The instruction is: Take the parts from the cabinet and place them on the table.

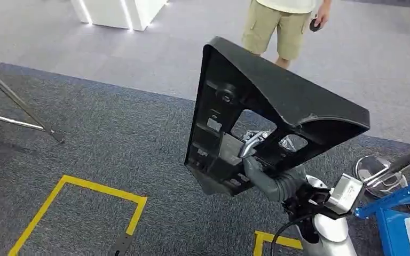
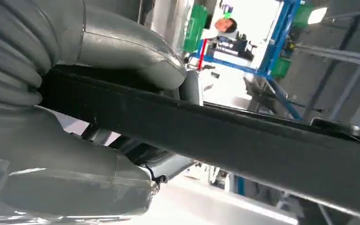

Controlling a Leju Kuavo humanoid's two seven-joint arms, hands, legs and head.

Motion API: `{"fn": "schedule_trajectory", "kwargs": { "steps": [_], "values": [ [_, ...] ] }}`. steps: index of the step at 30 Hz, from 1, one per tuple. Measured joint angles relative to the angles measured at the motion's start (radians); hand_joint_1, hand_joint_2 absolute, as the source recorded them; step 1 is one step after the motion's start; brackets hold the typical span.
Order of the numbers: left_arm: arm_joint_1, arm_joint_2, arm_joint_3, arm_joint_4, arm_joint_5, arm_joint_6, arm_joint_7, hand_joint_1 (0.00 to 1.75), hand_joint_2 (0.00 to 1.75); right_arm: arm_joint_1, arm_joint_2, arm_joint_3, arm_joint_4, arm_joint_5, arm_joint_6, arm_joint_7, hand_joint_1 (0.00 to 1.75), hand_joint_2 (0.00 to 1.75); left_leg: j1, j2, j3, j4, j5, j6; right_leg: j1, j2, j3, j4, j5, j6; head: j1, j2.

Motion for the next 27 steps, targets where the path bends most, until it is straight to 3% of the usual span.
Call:
{"fn": "schedule_trajectory", "kwargs": {
  "steps": [2,3,4,5,6,7,8,11,12,13,14,15,16,17,18,19,21,22,23,25,27],
  "values": [
    [0.0,-0.001,0.0,0.0,0.0,0.0,0.0,0.0,1.75,0.001,0.0,0.0,0.0,0.0,0.002,0.0,1.75,1.75,0.008,0.01,-0.067,0.128,-0.046,-0.008,0.003,-0.027,0.0,0.0,-0.003,-0.002,0.0,0.0],
    [0.002,-0.001,0.0,0.0,0.0,0.0,0.0,0.0,1.75,0.003,0.0,0.0,0.0,0.0,0.004,0.0,1.75,1.75,0.01,0.013,-0.072,0.137,-0.037,-0.011,0.003,-0.041,0.001,0.001,-0.006,-0.001,0.0,0.0],
    [0.004,-0.001,0.0,0.0,0.001,0.0,0.001,0.0,1.75,0.003,0.0,0.0,0.0,0.0,0.005,0.0,1.75,1.75,0.012,0.016,-0.054,0.099,-0.008,-0.013,0.003,-0.052,0.003,0.001,-0.008,0.001,0.0,0.0],
    [0.005,-0.001,0.0,0.0,0.001,0.002,0.002,0.0,1.75,0.003,0.0,0.0,0.0,0.0,0.006,0.0,1.75,1.75,0.013,0.022,-0.015,0.025,0.032,-0.013,0.003,-0.064,0.007,0.001,-0.01,0.003,0.0,0.0],
    [0.005,-0.001,0.0,0.0,0.001,0.003,0.002,0.0,1.75,0.002,0.001,0.0,0.0,0.0,0.008,0.0,1.75,1.75,0.013,0.042,0.042,-0.078,0.077,-0.011,0.003,-0.076,0.014,0.001,-0.014,0.007,0.0,0.0],
    [0.003,-0.001,0.0,0.0,0.001,0.003,0.002,0.0,1.75,0.002,0.001,0.0,0.0,0.0,0.008,0.0,1.75,1.75,0.01,0.091,0.079,-0.153,0.088,-0.006,0.004,-0.085,0.02,0.001,-0.018,0.012,0.0,0.0],
    [0.001,-0.001,0.0,0.0,0.001,0.004,0.001,0.0,1.75,0.001,0.0,0.0,0.0,0.0,0.008,0.0,1.75,1.75,-0.002,0.103,0.087,-0.16,0.081,0.008,0.012,-0.094,0.02,0.002,-0.022,0.018,0.0,0.0],
    [0.005,0.001,0.0,0.0,0.001,0.005,0.001,0.0,1.75,0.001,0.001,-0.001,0.0,0.0,0.008,0.0,1.75,1.75,-0.009,0.066,0.08,-0.161,0.08,0.028,0.01,-0.12,0.028,-0.005,-0.024,0.032,0.0,0.0],
    [0.007,0.001,0.0,0.0,0.001,0.005,0.001,0.0,1.75,0.0,0.002,-0.001,-0.001,0.0,0.008,0.0,1.75,1.75,-0.003,0.053,0.091,-0.173,0.086,0.038,0.008,-0.125,0.034,-0.003,-0.029,0.042,0.0,0.0],
    [0.01,0.001,0.0,0.0,0.002,0.006,0.002,0.0,1.75,0.001,0.002,-0.001,-0.002,0.0,0.007,0.0,1.75,1.75,0.0,0.042,0.098,-0.18,0.089,0.042,0.001,-0.087,0.035,0.013,-0.041,0.047,0.0,0.0],
    [0.008,0.001,0.0,0.0,0.002,0.005,0.002,0.0,1.75,0.001,0.002,-0.002,-0.002,-0.001,0.008,-0.001,1.75,1.75,0.001,0.034,0.099,-0.183,0.091,0.051,0.001,-0.04,0.01,0.059,-0.071,0.047,0.0,0.0],
    [0.005,0.002,0.0,0.0,0.002,0.006,0.002,0.0,1.75,0.002,0.002,-0.004,-0.002,-0.001,0.008,-0.001,1.75,1.75,0.001,0.025,0.098,-0.183,0.091,0.055,0.001,-0.017,-0.031,0.138,-0.111,0.046,0.0,0.0],
    [0.006,0.002,0.0,0.0,0.003,0.006,0.002,0.0,1.75,0.008,0.001,-0.008,0.001,-0.001,0.008,-0.001,1.75,1.75,-0.001,0.009,0.098,-0.182,0.091,0.057,0.002,-0.008,-0.077,0.224,-0.146,0.047,0.001,0.0],
    [0.009,0.002,0.0,0.0,0.006,0.006,0.003,0.0,1.75,0.012,0.001,-0.011,0.003,-0.001,0.008,-0.001,1.75,1.75,-0.003,-0.005,0.097,-0.181,0.09,0.058,0.002,-0.005,-0.116,0.291,-0.163,0.048,0.0,0.0],
    [0.013,0.002,0.0,0.0,0.009,0.006,0.003,0.0,1.75,0.015,0.001,-0.013,0.006,0.0,0.008,0.0,1.75,1.75,-0.005,-0.018,0.097,-0.18,0.09,0.058,0.002,-0.005,-0.134,0.312,-0.155,0.047,0.0,0.0],
    [0.017,0.002,0.001,0.0,0.009,0.006,0.003,0.0,1.75,0.017,0.001,-0.015,0.008,0.0,0.008,0.0,1.75,1.75,-0.005,-0.032,0.098,-0.177,0.089,0.057,0.002,-0.004,-0.129,0.287,-0.124,0.045,0.001,0.0],
    [0.023,0.002,0.002,0.0,0.009,0.007,0.003,0.0,1.75,0.017,0.001,-0.018,0.012,0.0,0.005,0.0,1.75,1.75,-0.004,-0.063,0.099,-0.17,0.086,0.053,0.001,0.01,-0.062,0.127,-0.022,0.038,0.001,0.0],
    [0.026,0.002,0.002,0.0,0.009,0.008,0.003,0.0,1.75,0.017,0.001,-0.021,0.013,0.0,0.004,0.0,1.75,1.75,-0.003,-0.074,0.097,-0.167,0.083,0.05,0.0,0.044,-0.027,0.045,0.015,0.035,0.001,0.0],
    [0.027,0.002,0.003,0.0,0.01,0.008,0.003,0.0,1.75,0.018,0.0,-0.025,0.017,0.0,0.003,0.001,1.75,1.75,-0.008,-0.082,0.09,-0.162,0.081,0.045,-0.005,0.089,-0.018,0.017,-0.003,0.032,0.0,0.0],
    [0.033,0.002,0.004,0.0,0.023,0.009,-0.005,0.0,1.75,0.022,-0.001,-0.03,0.022,0.003,-0.007,0.003,1.75,1.75,0.001,-0.103,0.083,-0.163,0.084,0.032,0.002,0.07,-0.018,0.011,-0.001,0.032,0.0,0.0],
    [0.042,0.003,0.005,0.0,0.032,0.009,-0.015,0.0,1.75,0.023,-0.001,-0.033,0.029,0.007,-0.014,0.005,1.75,1.75,0.002,-0.125,0.077,-0.168,0.085,0.019,-0.002,0.05,-0.012,0.004,0.002,0.02,0.0,0.0]
  ]
}}
